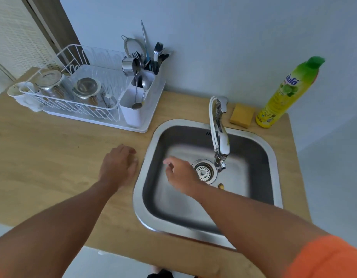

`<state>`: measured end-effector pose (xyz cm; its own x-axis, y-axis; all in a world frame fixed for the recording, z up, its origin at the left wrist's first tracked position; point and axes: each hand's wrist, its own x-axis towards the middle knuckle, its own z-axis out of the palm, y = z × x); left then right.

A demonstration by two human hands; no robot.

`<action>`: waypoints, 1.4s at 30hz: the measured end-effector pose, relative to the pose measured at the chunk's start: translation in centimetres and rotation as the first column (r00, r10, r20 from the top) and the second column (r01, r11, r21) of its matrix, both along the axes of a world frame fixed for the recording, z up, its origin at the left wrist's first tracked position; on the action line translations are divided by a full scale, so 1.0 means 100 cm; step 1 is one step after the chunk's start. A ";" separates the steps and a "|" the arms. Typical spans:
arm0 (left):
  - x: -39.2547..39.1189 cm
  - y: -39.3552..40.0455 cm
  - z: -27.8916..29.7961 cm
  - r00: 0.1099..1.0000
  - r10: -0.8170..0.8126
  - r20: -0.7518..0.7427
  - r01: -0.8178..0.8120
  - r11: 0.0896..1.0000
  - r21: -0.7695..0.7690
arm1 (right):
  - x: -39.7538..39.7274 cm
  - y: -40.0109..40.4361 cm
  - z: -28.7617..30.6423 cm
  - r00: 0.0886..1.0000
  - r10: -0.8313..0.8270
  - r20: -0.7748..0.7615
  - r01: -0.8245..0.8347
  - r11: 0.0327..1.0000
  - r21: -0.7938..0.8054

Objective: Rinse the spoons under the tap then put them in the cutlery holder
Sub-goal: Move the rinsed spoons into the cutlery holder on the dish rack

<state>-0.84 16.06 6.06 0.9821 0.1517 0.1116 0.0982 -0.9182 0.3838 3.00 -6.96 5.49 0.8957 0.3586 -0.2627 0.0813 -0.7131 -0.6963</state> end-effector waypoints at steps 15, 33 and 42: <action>-0.008 0.002 -0.022 0.960 -0.209 -0.186 0.239 0.959 0.156 | -0.037 -0.171 -0.076 0.957 -0.264 -0.117 0.149 0.799 -0.583; -0.007 0.003 -0.026 0.956 -0.186 -0.228 0.226 0.960 0.167 | -0.047 -0.133 -0.087 0.916 -0.360 -0.179 0.166 0.743 -0.648; -0.006 0.005 -0.029 0.955 -0.182 -0.232 0.228 0.955 0.190 | -0.019 -0.022 -0.033 0.968 -0.251 0.003 0.241 0.926 -0.292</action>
<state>-1.48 16.55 3.14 0.9939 -0.0602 -0.0928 -0.0439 -0.9847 0.1689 1.09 -9.14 2.22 0.9351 0.0326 -0.3528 -0.1421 -0.8776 -0.4579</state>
